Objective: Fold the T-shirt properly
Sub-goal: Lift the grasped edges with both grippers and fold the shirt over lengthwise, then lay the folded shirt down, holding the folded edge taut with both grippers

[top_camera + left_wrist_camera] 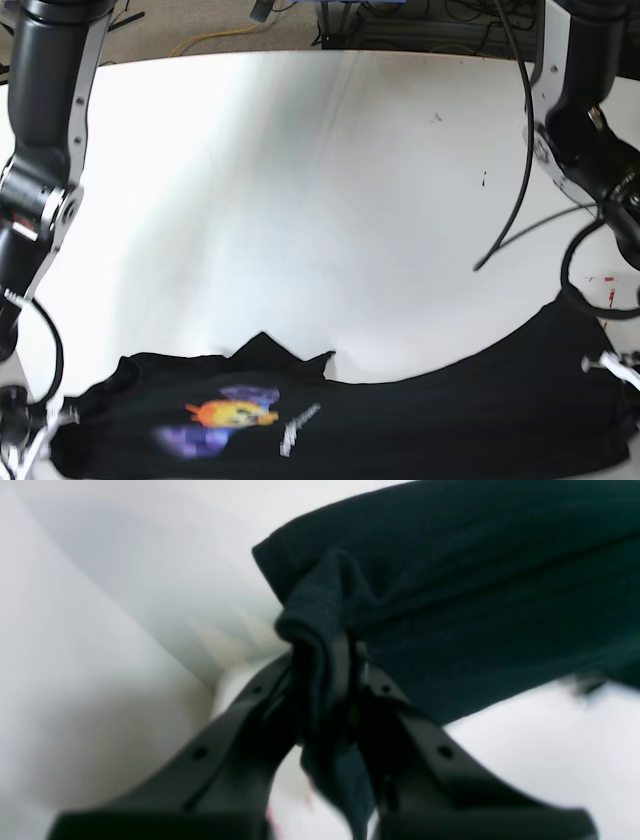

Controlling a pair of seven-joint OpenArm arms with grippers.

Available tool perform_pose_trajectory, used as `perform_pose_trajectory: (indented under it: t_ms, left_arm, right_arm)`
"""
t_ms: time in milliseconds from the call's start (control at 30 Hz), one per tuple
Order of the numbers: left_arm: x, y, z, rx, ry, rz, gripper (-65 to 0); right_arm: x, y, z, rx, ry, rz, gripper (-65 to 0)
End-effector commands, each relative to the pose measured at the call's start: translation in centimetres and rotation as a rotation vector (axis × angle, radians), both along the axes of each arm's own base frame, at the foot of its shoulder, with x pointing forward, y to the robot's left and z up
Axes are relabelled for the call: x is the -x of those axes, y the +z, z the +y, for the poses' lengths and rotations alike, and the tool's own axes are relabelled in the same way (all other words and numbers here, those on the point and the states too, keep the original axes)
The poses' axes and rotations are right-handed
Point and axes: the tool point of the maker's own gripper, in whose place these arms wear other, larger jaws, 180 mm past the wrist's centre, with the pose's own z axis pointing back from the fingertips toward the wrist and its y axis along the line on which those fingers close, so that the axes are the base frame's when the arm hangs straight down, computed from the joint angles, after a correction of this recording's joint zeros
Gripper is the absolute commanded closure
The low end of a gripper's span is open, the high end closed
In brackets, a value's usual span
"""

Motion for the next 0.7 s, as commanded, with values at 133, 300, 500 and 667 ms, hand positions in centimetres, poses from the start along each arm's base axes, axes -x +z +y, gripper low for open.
perform_pose_trajectory:
  t_ms: [133, 300, 500, 667]
  left_arm:
    - [1.8, -5.2, -0.6, 0.034, -0.052, 0.049, 0.0]
    - [4.1, -10.8, -1.3, 0.065, -0.085, 0.149, 0.0]
    - [7.8, -17.2, -1.7, 0.092, -0.096, 0.310, 0.0]
    - [11.1, -21.4, -1.9, 0.087, -0.107, 0.435, 0.0]
  right_arm:
    - [4.4, -5.1, -1.9, 0.041, -0.059, 0.056, 0.0]
    - [8.0, -11.4, -1.3, -0.024, -0.037, 0.154, 0.0]
    - [13.2, -19.0, -0.9, -0.083, -0.063, 0.308, 0.0]
    - [16.9, -23.5, -0.3, -0.119, -0.068, 0.393, 0.0]
